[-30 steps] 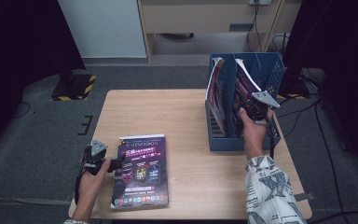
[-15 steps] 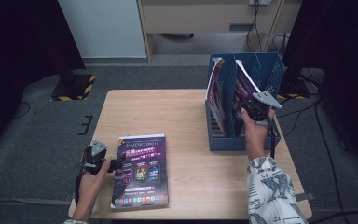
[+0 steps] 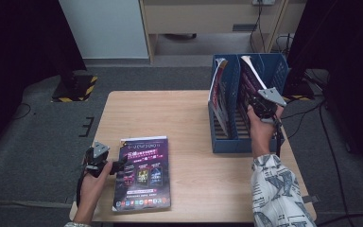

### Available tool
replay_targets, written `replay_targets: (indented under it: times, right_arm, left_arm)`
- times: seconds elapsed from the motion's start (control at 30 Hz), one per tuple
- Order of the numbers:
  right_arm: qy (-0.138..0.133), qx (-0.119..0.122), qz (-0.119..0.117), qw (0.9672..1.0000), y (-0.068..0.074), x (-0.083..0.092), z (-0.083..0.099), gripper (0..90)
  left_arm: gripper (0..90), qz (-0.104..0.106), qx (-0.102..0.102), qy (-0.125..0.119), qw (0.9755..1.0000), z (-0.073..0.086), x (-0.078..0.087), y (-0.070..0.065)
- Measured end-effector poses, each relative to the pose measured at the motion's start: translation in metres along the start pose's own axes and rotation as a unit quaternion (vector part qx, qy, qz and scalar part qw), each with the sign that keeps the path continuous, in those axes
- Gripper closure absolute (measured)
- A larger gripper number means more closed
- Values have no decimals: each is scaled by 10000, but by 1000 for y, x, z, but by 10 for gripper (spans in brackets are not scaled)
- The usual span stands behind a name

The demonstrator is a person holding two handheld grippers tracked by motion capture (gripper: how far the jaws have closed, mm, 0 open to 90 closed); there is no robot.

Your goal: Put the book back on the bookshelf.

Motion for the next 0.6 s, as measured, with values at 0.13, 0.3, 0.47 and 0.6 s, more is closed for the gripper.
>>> replay_targets:
  times: [0.13,0.3,0.47,0.6]
  right_arm:
    - [56,-10,-2,10000,4,-3,7,823]
    - [97,-30,-117,9999,11,-4,15,819]
    - [126,-35,-270,9996,22,-2,16,815]
    - [157,22,-337,9993,29,-1,16,798]
  left_arm:
    - [48,-7,7,9,10000,1,0,1]
    - [48,-8,17,1,10000,0,0,1]
    - [48,-5,7,-4,10000,0,1,0]
    - [48,-8,9,-8,10000,0,1,1]
Point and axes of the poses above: each handheld gripper's, and its own axes: x roughly backward along the jaws, z roughly out of its underside, y roughly to its left, the point moved 10 cm from there along -x, roughly forward along the jaws
